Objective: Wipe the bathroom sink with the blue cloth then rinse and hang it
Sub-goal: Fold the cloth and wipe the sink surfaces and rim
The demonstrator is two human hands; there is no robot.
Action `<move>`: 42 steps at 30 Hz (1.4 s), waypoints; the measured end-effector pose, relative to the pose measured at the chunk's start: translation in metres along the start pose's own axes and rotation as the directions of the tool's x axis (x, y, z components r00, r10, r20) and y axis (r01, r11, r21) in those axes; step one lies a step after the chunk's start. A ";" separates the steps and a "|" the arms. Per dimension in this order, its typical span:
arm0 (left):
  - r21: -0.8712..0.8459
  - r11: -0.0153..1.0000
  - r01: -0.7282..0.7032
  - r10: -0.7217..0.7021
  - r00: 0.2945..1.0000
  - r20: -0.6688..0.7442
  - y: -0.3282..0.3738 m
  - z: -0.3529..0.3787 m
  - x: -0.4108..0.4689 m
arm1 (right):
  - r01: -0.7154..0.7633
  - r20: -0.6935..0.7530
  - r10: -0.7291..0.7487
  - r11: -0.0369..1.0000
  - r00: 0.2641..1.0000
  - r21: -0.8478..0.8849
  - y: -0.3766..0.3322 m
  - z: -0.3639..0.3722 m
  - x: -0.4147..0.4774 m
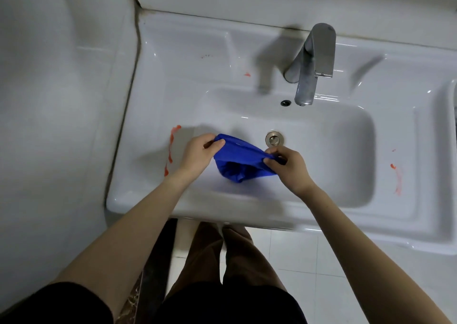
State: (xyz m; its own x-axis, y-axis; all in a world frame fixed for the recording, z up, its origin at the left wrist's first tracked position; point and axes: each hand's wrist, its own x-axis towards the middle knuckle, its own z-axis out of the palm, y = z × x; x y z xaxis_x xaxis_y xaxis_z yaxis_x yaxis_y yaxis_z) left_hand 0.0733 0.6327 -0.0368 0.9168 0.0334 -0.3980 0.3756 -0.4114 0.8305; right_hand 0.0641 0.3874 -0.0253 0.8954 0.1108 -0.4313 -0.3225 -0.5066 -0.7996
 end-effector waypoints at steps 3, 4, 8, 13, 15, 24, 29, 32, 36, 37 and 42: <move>-0.027 0.999 -0.038 0.037 0.999 -0.032 0.013 -0.005 -0.008 | 0.049 -0.075 -0.048 0.999 0.996 0.011 -0.010 -0.003 -0.007; -0.038 0.998 -0.050 0.049 0.998 -0.045 0.020 -0.007 -0.009 | 0.073 -0.098 -0.072 0.997 0.993 0.010 -0.015 -0.005 -0.007; -0.028 0.995 -0.094 0.090 0.989 -0.121 0.051 -0.017 0.001 | 0.177 -0.185 -0.184 0.983 0.965 -0.051 -0.039 -0.016 0.009; -0.093 0.978 -0.188 0.171 0.972 -0.161 0.077 -0.033 0.019 | 0.292 -0.275 -0.304 0.953 0.912 -0.085 -0.070 -0.036 0.017; -0.087 0.969 -0.231 0.214 0.962 -0.170 0.089 -0.039 0.009 | 0.322 -0.285 -0.324 0.945 0.902 -0.054 -0.081 -0.043 0.009; 0.000 0.990 -0.143 0.143 0.988 -0.056 0.036 -0.032 -0.051 | 0.297 -0.143 -0.301 0.953 0.943 -0.050 -0.041 -0.023 -0.051; 0.079 0.997 -0.010 0.001 0.993 0.121 -0.011 -0.005 -0.059 | 0.051 -0.031 -0.054 0.996 0.998 -0.074 0.004 0.004 -0.056; 0.104 0.995 -0.007 -0.007 0.992 0.128 -0.005 0.003 -0.045 | 0.008 -0.070 -0.013 0.998 0.997 -0.063 0.013 0.009 -0.048; 0.200 0.979 -0.028 0.010 0.996 0.089 0.002 0.011 -0.012 | -0.037 -0.105 0.034 0.999 0.994 -0.022 0.020 0.008 -0.027; 0.218 0.976 -0.017 0.000 0.997 0.079 -0.001 0.014 -0.002 | -0.051 -0.109 0.049 0.999 0.993 -0.017 0.023 0.007 -0.019; 0.271 0.961 0.055 -0.064 0.998 0.027 -0.012 0.033 0.051 | -0.115 -0.075 0.112 0.993 0.991 -0.038 0.042 0.009 0.043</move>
State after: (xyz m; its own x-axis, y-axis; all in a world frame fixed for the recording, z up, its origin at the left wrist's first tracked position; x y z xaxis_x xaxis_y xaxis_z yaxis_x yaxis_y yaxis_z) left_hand 0.1107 0.6098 -0.0800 0.8866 0.0348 -0.4612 0.3740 -0.6405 0.6707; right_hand 0.0870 0.3784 -0.0809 0.8744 -0.0112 -0.4851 -0.4110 -0.5483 -0.7283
